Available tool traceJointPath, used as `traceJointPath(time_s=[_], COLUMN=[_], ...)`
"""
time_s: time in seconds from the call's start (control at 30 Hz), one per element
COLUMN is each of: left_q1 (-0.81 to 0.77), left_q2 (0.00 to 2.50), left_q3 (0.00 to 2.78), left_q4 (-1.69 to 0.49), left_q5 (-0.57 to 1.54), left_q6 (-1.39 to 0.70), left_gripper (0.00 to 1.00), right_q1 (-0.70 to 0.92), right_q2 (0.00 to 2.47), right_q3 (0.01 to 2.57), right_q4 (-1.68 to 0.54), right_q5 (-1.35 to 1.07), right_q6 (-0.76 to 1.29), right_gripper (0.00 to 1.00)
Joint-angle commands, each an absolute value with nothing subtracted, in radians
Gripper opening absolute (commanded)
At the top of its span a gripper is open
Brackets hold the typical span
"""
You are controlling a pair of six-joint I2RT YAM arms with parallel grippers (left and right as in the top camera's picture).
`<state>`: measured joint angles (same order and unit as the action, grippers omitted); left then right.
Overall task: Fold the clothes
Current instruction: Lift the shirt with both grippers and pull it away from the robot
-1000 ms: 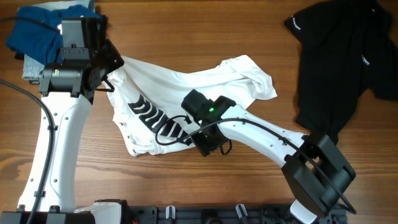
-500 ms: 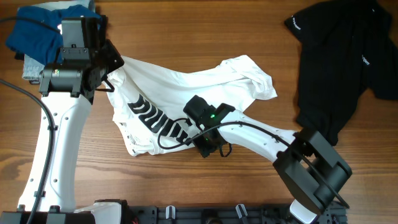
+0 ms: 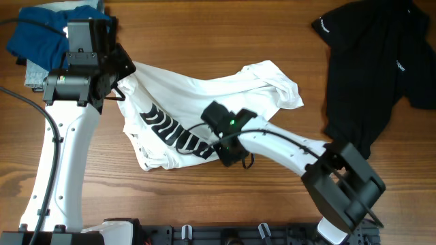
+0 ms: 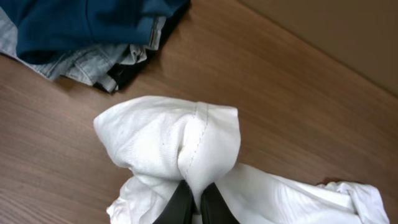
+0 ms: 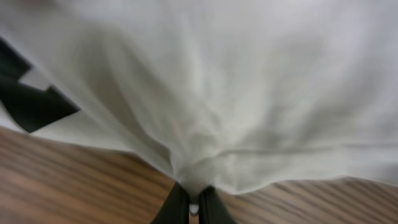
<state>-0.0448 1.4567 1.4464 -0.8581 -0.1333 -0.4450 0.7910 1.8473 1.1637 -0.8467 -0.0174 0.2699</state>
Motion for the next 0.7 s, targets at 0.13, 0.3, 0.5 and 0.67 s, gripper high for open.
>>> traceJointPath(time_s=[0.13, 0.3, 0.5, 0.67], left_q1=[-0.042, -0.042, -0.042, -0.042], left_q2=[1.253, 1.094, 1.024, 0.963], left_q3=[1.454, 1.454, 1.454, 1.568], left_q4=[-0.742, -0.611, -0.603, -0.609], left_q5=[-0.148, -0.147, -0.147, -0.117], left_q6=[-0.368, -0.366, -0.343, -0.29], left_gripper=[0.04, 0.04, 0.04, 0.04], right_q1=[0.471, 0.256, 0.126, 0.116], right_q2=[1.468, 1.357, 1.285, 1.231], right_q3=[1.56, 1.708, 1.826, 1.963], right_q4=[-1.018, -1.01, -1.029, -1.099], right_q5=[0.078, 0.06, 0.06, 0.063], right_q6=[0.179, 0.06, -0.001, -0.028], right_gripper=[0.04, 0.04, 0.04, 0.04])
